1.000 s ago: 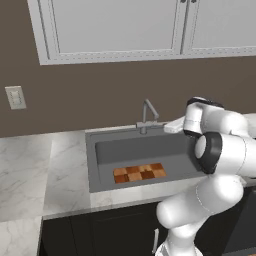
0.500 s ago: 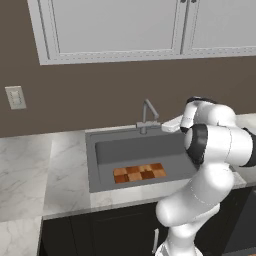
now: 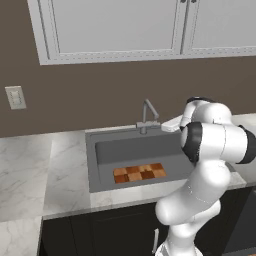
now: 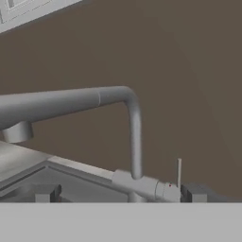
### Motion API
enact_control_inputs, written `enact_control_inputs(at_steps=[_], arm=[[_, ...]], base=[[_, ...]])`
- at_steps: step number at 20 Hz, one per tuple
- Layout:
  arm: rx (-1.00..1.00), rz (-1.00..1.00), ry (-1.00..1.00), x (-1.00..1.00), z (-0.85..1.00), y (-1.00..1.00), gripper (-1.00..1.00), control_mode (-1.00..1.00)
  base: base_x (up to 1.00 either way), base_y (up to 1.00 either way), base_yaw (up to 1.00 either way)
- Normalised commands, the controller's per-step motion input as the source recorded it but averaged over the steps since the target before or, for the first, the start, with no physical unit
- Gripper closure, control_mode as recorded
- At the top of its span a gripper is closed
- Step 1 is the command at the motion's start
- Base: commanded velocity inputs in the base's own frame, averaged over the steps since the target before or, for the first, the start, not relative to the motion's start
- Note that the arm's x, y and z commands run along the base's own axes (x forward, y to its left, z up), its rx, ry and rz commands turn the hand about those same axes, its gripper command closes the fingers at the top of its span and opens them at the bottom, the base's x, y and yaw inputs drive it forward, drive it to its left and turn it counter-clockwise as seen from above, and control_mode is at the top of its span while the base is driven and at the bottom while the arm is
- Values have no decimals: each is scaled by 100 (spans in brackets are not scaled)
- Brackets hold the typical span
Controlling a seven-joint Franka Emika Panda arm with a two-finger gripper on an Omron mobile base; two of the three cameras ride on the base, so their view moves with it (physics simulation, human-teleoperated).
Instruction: Turn on the sink faucet with hot water and rinse the cutting board for ten seconds, then turn off the faucet. Push the cutting board to reach the water if necessary.
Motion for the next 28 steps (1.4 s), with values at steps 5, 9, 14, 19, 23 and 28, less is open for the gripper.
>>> enact_control_inputs(at_steps=[5, 9, 14, 19, 23, 28], arm=[[1, -1, 0, 0, -3, 0, -100, -100], [1, -1, 0, 0, -6, 0, -100, -100], [1, -2, 0, 12, -12, 0, -100, -100], [1, -2, -2, 29, -12, 0, -100, -100], [1, 0, -4, 31, -15, -1, -100, -100], [3, 0, -7, 21, -25, -15, -100, -100]], base=[[0, 0, 0], [0, 0, 0], [0, 0, 0], [0, 0, 0], [0, 0, 0], [0, 0, 0]])
